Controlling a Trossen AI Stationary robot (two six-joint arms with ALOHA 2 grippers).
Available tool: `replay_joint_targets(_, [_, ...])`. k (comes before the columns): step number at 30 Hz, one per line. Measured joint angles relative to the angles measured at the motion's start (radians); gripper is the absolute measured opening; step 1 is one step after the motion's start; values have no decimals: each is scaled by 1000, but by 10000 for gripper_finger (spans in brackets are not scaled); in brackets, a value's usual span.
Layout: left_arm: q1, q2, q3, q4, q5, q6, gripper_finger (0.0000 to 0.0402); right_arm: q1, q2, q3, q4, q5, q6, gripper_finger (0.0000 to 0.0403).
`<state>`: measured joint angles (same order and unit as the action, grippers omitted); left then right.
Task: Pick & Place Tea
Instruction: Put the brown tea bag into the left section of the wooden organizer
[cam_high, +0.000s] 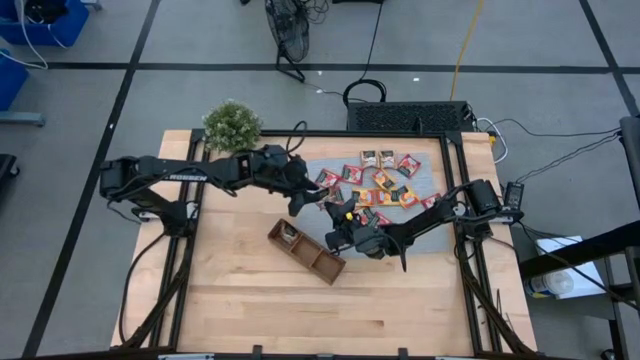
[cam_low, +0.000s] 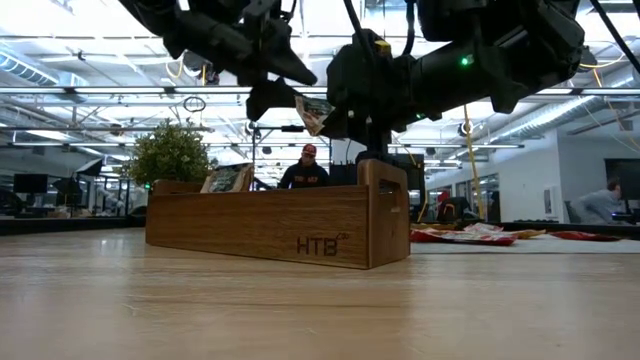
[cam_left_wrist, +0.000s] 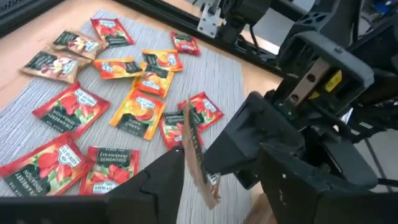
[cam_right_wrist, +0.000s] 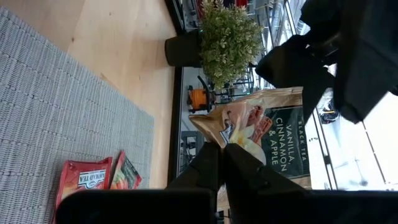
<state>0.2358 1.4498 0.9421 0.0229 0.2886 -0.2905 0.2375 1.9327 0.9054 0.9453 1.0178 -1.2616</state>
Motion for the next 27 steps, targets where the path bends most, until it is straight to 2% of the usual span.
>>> replay_joint_targets(11, [-1,11,-2,-31,0,39,105,0,0,0,8,-1,-6,4])
replay_joint_targets(17, [-1,11,-2,-21,-1,109,15,1,0,0,8,-1,1,4])
replay_joint_targets(18, [0,11,-2,-18,-2,123,9,2,0,0,8,-2,15,4])
replay_joint_targets(22, [4,-10,-3,-20,-8,226,4,19,-1,1,13,-3,166,10])
replay_joint_targets(27, [6,-101,-3,-62,-74,376,3,50,-1,-1,6,-5,491,33])
